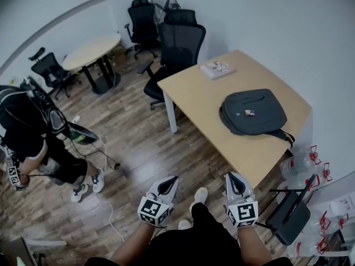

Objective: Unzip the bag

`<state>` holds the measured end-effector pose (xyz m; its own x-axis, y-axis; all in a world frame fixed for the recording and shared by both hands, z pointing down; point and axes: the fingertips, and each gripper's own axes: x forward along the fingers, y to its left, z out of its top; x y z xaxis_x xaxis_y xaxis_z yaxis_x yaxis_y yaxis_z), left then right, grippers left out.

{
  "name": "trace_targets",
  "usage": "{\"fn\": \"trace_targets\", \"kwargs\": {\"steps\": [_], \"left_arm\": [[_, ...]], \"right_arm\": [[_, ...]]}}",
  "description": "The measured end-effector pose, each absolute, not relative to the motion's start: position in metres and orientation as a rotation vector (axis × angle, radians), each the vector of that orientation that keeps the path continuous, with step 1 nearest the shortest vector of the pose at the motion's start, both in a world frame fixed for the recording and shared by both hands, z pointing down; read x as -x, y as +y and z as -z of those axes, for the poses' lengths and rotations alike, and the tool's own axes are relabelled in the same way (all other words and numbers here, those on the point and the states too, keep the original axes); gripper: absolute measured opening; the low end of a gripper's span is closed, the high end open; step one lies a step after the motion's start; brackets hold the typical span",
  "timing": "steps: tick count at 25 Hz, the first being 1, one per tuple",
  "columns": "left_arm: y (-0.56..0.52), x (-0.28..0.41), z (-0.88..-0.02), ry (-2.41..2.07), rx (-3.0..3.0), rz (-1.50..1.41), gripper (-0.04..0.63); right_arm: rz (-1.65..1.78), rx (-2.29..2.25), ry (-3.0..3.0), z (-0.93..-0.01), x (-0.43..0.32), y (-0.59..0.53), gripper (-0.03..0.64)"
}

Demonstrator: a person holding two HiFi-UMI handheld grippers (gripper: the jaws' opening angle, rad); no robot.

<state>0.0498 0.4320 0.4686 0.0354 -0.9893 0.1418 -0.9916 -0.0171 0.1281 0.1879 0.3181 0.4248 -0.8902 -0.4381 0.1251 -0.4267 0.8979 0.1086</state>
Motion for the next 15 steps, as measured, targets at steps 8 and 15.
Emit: {"fn": "trace_targets", "kwargs": {"steps": [8,15], "left_arm": [[0.372,-0.019,-0.478,-1.994,-2.135,-0.065,0.019],[0.288,0.017,-0.482,-1.936,-2.175,-0.136,0.020]], "right_arm": [[0.053,-0.702,-2.917,-0.438,-0.152,0.262,0.003],[-0.006,-0.734,-2.882,-0.454,-0.118,0.191,0.003]]}}
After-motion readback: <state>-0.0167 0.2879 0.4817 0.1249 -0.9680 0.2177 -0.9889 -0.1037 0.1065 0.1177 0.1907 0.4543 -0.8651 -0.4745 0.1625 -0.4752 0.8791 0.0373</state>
